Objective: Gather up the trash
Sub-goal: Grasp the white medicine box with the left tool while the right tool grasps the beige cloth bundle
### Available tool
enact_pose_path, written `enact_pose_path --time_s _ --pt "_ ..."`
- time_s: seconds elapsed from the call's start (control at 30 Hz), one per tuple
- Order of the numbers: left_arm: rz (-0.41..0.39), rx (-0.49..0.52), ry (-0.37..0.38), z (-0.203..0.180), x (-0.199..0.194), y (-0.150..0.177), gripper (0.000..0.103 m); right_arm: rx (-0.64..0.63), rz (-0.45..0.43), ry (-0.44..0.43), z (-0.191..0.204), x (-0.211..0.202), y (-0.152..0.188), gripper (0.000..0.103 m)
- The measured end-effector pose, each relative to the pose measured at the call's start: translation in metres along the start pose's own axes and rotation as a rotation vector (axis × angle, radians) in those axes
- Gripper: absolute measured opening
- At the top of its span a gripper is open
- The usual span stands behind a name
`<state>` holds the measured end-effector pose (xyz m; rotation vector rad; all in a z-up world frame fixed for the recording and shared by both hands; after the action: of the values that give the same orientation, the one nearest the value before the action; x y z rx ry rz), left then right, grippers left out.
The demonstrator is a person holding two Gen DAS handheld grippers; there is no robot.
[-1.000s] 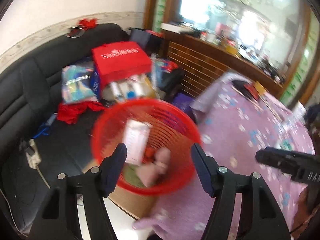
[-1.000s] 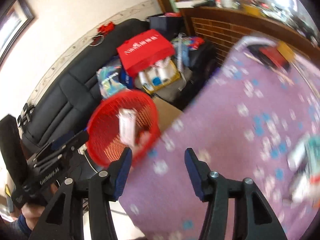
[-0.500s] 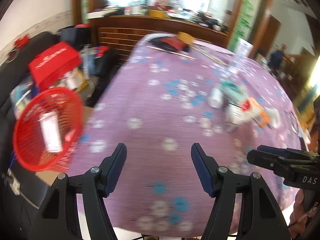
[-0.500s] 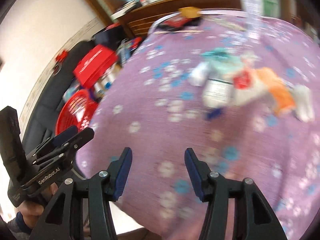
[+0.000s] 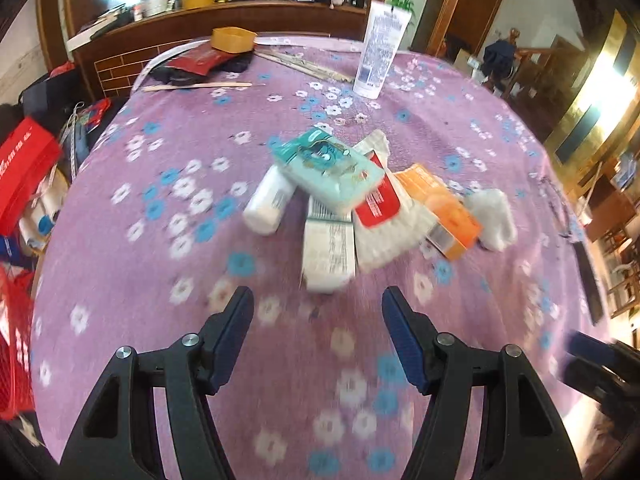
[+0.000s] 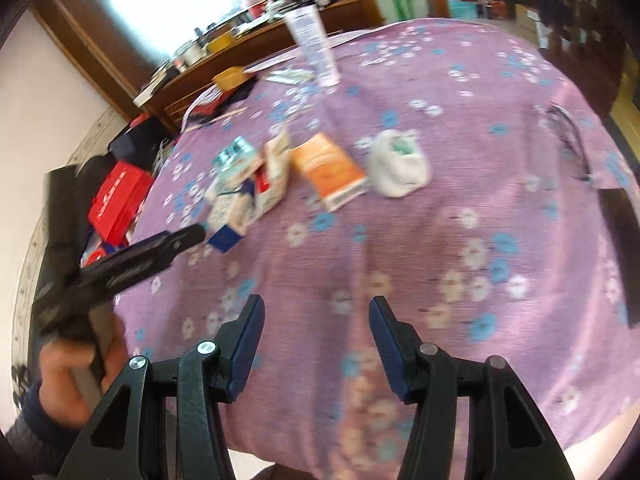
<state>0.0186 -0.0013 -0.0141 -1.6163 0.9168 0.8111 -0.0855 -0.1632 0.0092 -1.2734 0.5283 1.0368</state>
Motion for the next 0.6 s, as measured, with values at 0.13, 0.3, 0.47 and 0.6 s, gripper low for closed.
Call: enact_pose_path --time_s 0.13,0.3,0.47,0.6 --pt "0.019 0.035 -0.061 -0.005 0.034 -0.013 0.057 0.028 -0.02 0.033 -0.028 -0.016 0.003 0.059" --pt "0.053 0.019 -0.08 -0.007 0.07 -0.029 0.036 0.053 -0.025 0.067 -0.055 -0.024 0.001 0.059" --pt "0.023 0.032 -0.089 -0.006 0.066 -0.023 0.034 0.027 -0.024 0.083 -0.069 -0.013 -0.016 0.059" --pt "0.026 0.031 -0.091 0.005 0.046 0.007 0.034 -0.017 -0.019 0.086 -0.072 0.012 -0.038 0.065"
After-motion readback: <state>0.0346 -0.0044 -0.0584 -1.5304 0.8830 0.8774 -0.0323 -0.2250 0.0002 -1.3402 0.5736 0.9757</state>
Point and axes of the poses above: each gripper's, at about its wrist camera, not at the fingertips, and x roughly the way its jaws point, z to its left, y to its underside, the point moved 9 cm from there along x, roughly the way its jaws point, and after that the axes turned 11 degrees about -x, right-handed, at the moved point
